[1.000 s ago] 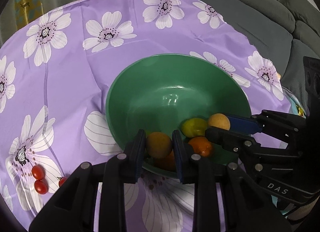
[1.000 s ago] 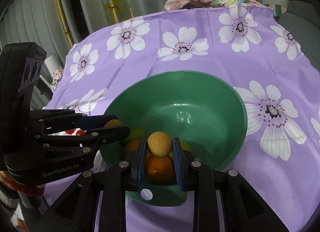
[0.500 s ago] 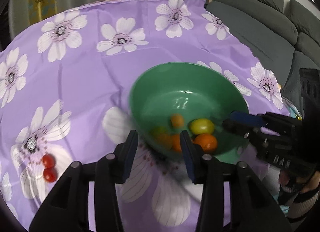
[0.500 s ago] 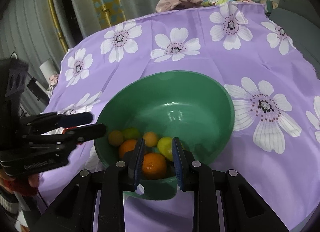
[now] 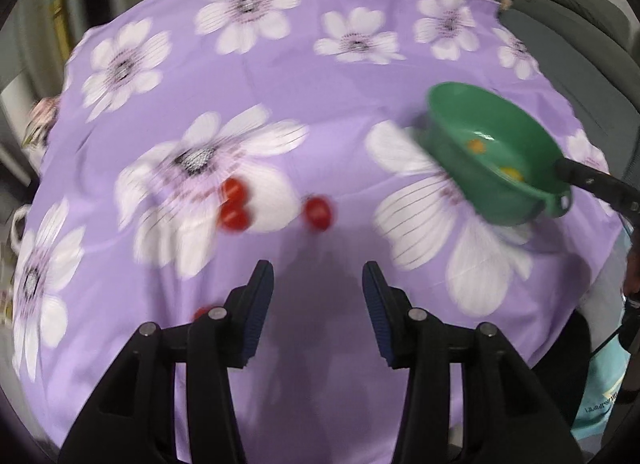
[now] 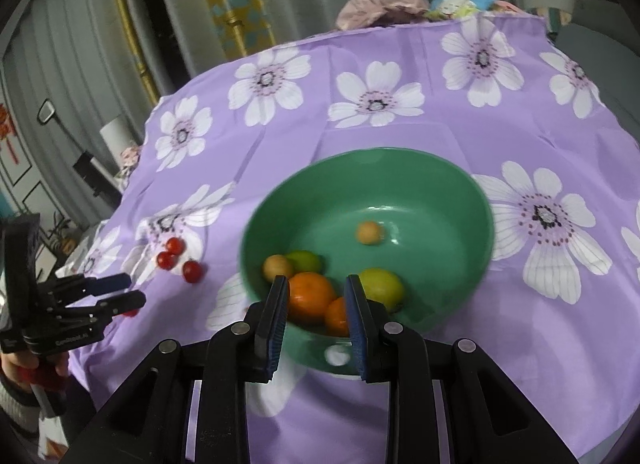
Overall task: Organize fruits
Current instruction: 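Move both open tools toward the red cherry tomatoes on the cloth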
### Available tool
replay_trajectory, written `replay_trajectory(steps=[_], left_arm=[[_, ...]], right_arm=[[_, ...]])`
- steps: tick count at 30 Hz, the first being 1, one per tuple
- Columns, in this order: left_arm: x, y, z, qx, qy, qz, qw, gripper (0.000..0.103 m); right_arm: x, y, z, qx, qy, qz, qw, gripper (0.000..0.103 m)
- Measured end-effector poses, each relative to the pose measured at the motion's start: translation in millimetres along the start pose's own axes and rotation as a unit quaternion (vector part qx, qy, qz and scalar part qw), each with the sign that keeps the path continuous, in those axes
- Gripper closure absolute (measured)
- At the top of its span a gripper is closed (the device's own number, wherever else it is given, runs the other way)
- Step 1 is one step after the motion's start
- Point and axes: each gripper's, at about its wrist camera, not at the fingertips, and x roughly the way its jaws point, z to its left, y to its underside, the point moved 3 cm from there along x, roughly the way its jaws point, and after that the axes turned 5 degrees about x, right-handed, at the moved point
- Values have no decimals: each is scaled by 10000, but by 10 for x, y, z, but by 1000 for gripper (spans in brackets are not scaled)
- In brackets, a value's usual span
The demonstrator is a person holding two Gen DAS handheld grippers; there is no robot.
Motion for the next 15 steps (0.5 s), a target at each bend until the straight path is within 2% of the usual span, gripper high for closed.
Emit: replay_trajectory(steps=[5,15], left_arm=[[-67,173,271,-420,-15,45,9991,58],[-81,410,488,-779,29,41,9970,58]], right_arm=[[74,74,283,-244,-105,181,9995,75],[295,281,790,-758,-337,696,9941,75]])
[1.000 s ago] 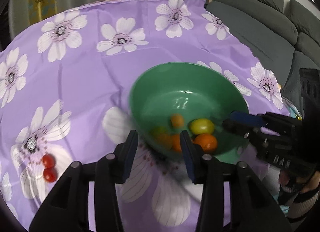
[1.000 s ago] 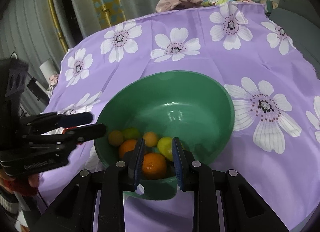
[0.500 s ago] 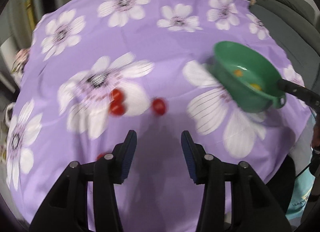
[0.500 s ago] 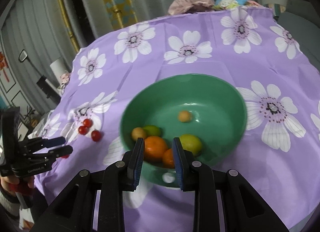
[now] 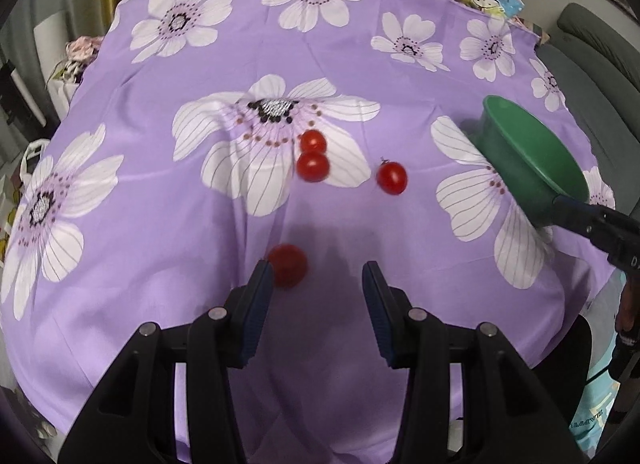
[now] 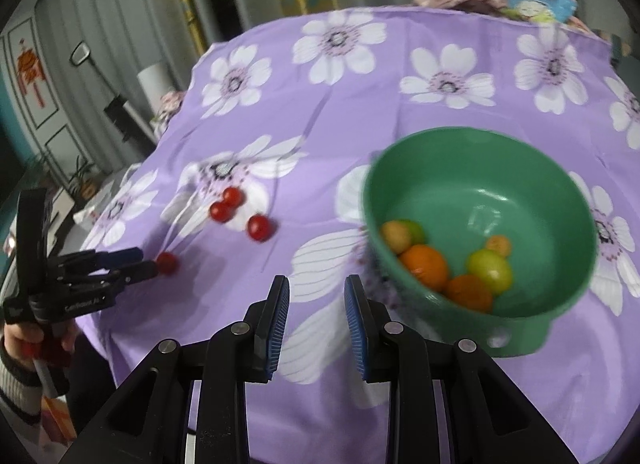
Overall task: Organize fruits
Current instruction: 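Move both open tools toward the red cherry tomatoes on the cloth, then close the left gripper on a cherry tomato while the right gripper grasps another tomato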
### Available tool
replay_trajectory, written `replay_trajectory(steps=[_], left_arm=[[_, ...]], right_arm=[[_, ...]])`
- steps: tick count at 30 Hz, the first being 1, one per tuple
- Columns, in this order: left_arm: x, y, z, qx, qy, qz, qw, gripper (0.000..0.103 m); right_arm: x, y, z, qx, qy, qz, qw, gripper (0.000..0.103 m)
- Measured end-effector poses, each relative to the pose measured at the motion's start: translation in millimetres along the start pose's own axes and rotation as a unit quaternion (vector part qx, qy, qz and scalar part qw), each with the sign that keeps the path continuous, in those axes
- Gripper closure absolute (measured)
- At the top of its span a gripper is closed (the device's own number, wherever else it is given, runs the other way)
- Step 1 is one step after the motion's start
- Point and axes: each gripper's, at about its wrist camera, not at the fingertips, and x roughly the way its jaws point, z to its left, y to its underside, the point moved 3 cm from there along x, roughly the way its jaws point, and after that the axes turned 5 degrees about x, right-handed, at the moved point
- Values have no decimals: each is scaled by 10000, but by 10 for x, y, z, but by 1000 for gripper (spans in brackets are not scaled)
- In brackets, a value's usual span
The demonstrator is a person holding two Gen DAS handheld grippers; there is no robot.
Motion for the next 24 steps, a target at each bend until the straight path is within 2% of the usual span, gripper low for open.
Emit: replay_trajectory(steps=[8,17,19,21,24], left_arm=[[124,-55,59,-68,123,51,9999,58],[346,-87,124,-54,50,527,9986,60],[348,-87,136,-69,88,504,9987,65],[363,-98,163,-111,108,490,9987,77],[374,-101,186,-140,177,473,9986,76]], right_arm=[[202,41,235,-221,-100,307,9992,75],[376,-27,353,-303,-168,414,9985,75],[430,-58,371,-300,-201,443,9984,75],[497,-88,387,-299,-239,491,9981,75],[622,-136,405,-276,-272,576,9976,75]])
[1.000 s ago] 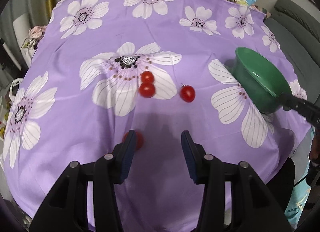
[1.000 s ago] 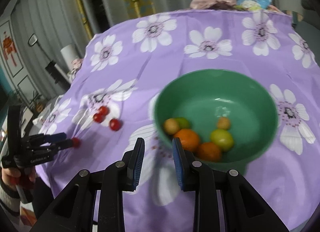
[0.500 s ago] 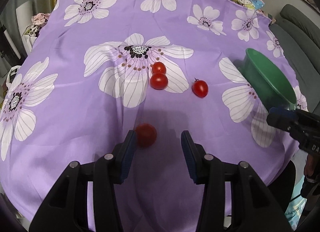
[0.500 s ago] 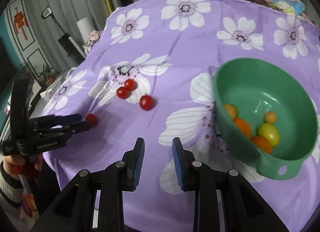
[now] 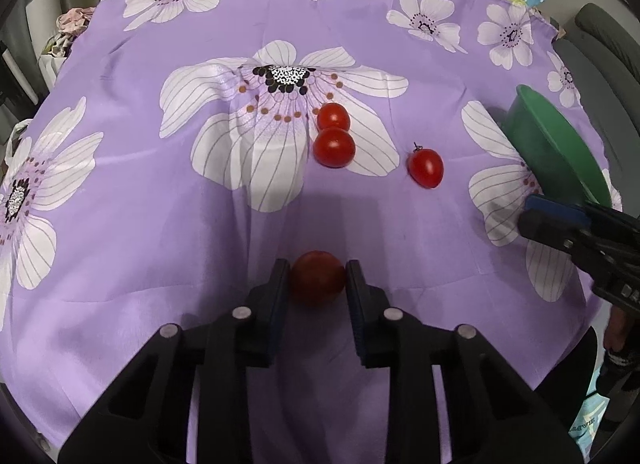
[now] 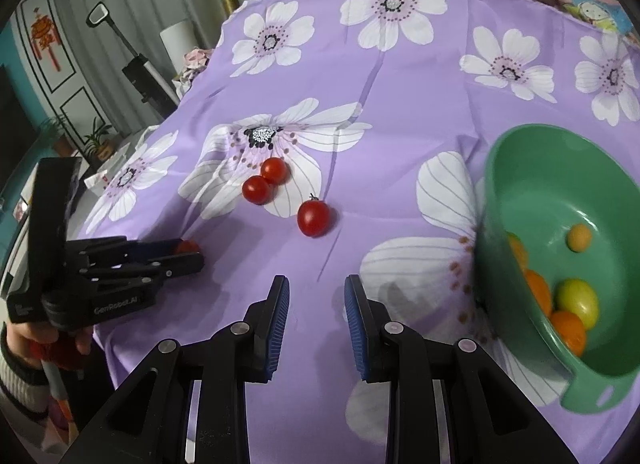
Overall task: Organize fruits
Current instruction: 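Close the left gripper on a cherry tomato while the right gripper grasps another tomato, then carry both cherry tomatoes in both grippers toward the green bowl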
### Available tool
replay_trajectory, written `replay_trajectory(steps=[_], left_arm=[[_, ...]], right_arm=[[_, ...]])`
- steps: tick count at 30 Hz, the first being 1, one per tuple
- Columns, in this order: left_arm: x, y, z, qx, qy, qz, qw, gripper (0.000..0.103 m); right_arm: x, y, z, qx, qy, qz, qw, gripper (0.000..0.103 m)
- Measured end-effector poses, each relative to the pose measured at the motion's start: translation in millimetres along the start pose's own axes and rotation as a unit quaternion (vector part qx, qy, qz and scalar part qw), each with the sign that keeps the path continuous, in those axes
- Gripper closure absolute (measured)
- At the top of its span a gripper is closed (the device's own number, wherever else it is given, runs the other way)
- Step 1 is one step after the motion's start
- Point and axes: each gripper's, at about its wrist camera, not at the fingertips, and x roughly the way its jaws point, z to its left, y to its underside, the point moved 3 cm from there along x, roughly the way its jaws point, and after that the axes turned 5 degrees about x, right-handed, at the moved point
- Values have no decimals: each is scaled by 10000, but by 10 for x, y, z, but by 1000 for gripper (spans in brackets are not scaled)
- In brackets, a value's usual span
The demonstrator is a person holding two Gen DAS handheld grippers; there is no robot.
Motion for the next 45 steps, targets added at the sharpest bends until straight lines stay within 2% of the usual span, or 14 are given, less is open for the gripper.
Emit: replay_trajectory(steps=[9,12,22,27,31,33,37,45], left_arm=[[-84,-84,-48,-50,402,-162,9990,76],[-83,-110,-59,-25,454,-183,9988,76],[-46,-161,-6,-48,521,-160,9985,76],[-34,-152,-6,-40,545,-159,9984,76],[-33,-140,-6,-52,569,-161,9982,76],[-35,-141,-2,-49,565,-159,9983,76],[-55,-141,-15,-23,538,-185,9984,76],[-155,-131,-104,100,414,-270,9987,76]], right_arm=[[363,-241,30,43,-18,220,9997,74],[470,-304,13,58,21,290,9996,67],[728,-415,51,77,-97,614,9980,67],[814,-448,49,1,122,715,9974,67],[837,-456,51,-55,132,690,9975,67],[832,-451,42,-18,91,671,9977,74],[716,-457,48,17,-5,550,9985,74],[400,-354,138,33,-482,338,9983,74]])
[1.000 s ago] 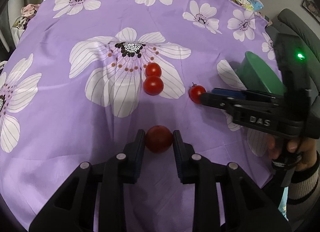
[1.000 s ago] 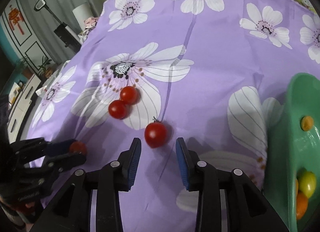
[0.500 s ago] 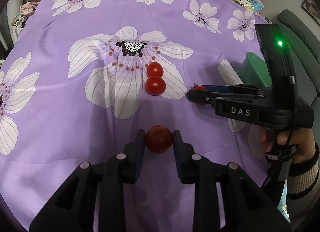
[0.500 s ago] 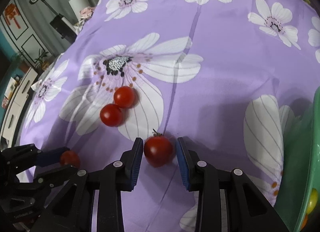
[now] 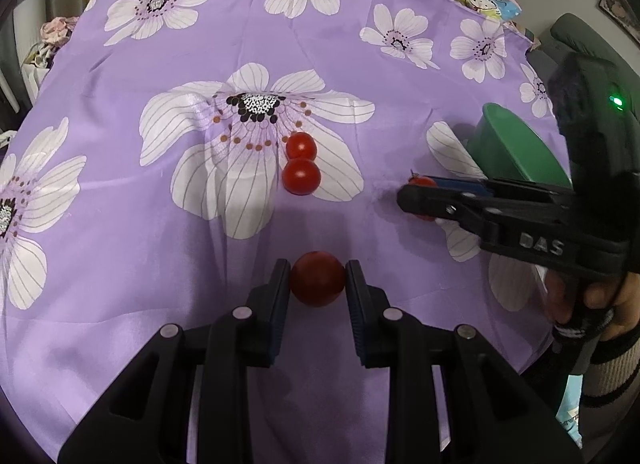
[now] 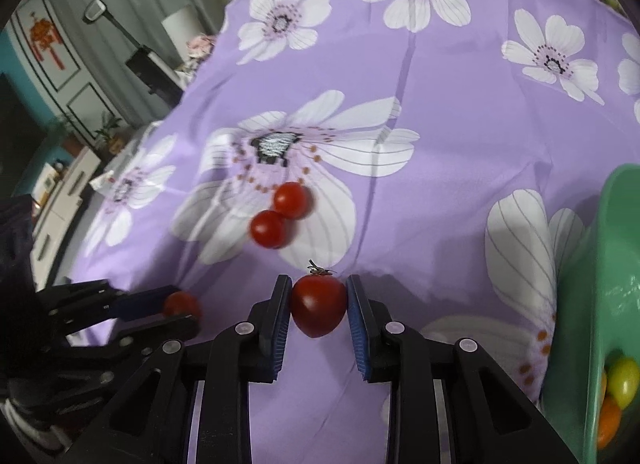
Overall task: Organize fruits
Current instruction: 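Carry both cherry tomatoes in both grippers toward the green bowl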
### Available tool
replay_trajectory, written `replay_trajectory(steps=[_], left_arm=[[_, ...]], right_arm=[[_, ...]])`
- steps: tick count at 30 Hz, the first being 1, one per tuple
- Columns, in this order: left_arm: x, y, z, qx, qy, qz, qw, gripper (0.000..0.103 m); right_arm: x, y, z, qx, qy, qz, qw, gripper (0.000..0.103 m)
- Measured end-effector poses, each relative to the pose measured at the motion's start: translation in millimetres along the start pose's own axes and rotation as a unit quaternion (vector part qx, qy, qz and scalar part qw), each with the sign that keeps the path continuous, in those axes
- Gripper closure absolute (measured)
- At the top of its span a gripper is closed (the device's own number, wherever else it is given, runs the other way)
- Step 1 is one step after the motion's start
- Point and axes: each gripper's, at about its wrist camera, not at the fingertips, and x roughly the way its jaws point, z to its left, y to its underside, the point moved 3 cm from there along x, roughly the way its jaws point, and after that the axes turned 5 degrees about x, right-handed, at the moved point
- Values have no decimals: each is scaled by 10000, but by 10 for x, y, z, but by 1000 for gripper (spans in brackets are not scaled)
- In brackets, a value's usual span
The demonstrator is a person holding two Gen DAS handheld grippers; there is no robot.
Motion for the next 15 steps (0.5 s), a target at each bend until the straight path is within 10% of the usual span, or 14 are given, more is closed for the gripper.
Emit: replay_trajectory(steps=[15], left_arm=[[-142,14,-338,337,-58,-75,9994,76]], right_arm=[[-455,320,13,112,-288,-315,9990,74]])
